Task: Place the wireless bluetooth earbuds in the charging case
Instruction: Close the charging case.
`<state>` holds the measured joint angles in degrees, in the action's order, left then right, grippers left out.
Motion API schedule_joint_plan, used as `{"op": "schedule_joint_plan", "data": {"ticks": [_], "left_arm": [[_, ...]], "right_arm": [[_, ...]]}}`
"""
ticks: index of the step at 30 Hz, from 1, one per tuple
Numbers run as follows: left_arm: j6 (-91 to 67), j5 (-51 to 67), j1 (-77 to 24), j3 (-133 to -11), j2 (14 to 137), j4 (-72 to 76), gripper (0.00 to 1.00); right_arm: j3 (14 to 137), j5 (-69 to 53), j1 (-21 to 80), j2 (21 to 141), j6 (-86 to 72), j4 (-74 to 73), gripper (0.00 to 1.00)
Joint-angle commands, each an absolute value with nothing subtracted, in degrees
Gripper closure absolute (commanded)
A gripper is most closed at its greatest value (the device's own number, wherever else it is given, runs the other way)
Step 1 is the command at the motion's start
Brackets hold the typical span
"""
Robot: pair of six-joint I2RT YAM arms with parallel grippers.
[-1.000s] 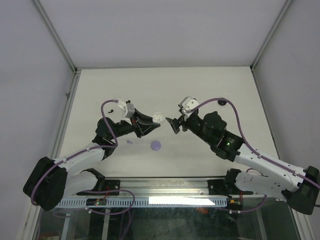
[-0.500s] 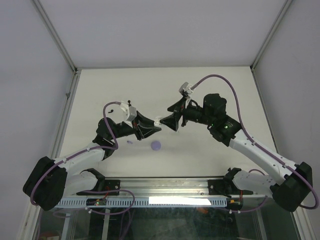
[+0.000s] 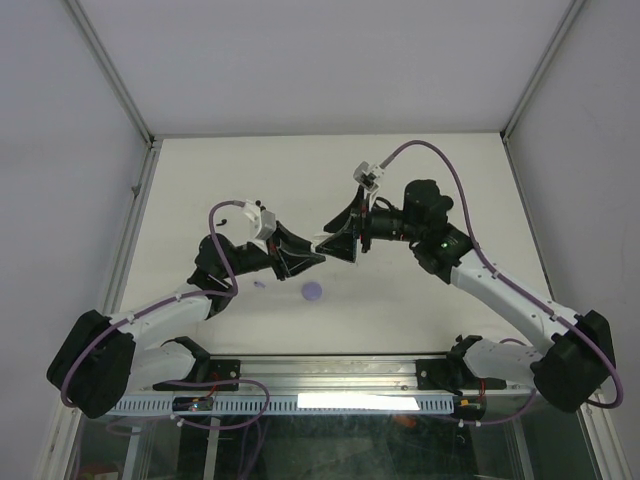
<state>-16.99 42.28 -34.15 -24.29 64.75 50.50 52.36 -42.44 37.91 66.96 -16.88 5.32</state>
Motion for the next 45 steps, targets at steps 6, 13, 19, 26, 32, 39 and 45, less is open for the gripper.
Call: {"op": "schedule_joint_plan", "data": {"ticks": [6, 13, 19, 26, 32, 39, 45], "left_arm": [[-22.4, 38.1, -34.4, -26.5, 66.5, 49.9, 1.0], [-23.4, 42.1, -34.5, -25.4, 66.4, 53.9, 1.0], [-22.4, 44.4, -34.5, -26.3, 66.1, 55.0, 1.0], [-22.6, 44.8, -34.5, -27.9, 67.5, 56.0, 1.0], [-23.1, 44.4, -34.6, -27.6, 67.8, 56.3, 1.0], [-23.5, 41.1, -34.6, -27.9, 69.4, 51.2, 1.0], [-25.9, 38.5, -34.6, -28.1, 70.8, 49.7, 1.0]], "right_arm": [[51.1, -50.0, 35.5, 62.9, -18.8, 11.9, 0.24], [51.0, -42.0, 35.0, 61.7, -15.6, 7.4, 0.25], [51.9, -44.0, 34.8, 64.1, -15.1, 5.7, 0.25], [52.2, -52.0, 34.8, 66.7, -17.5, 7.7, 0.25], [51.8, -54.2, 34.8, 66.7, -17.9, 9.1, 0.26], [50.8, -54.5, 34.8, 63.8, -15.7, 9.9, 0.26], [50.4, -49.8, 34.8, 62.5, -14.1, 7.3, 0.26]]}}
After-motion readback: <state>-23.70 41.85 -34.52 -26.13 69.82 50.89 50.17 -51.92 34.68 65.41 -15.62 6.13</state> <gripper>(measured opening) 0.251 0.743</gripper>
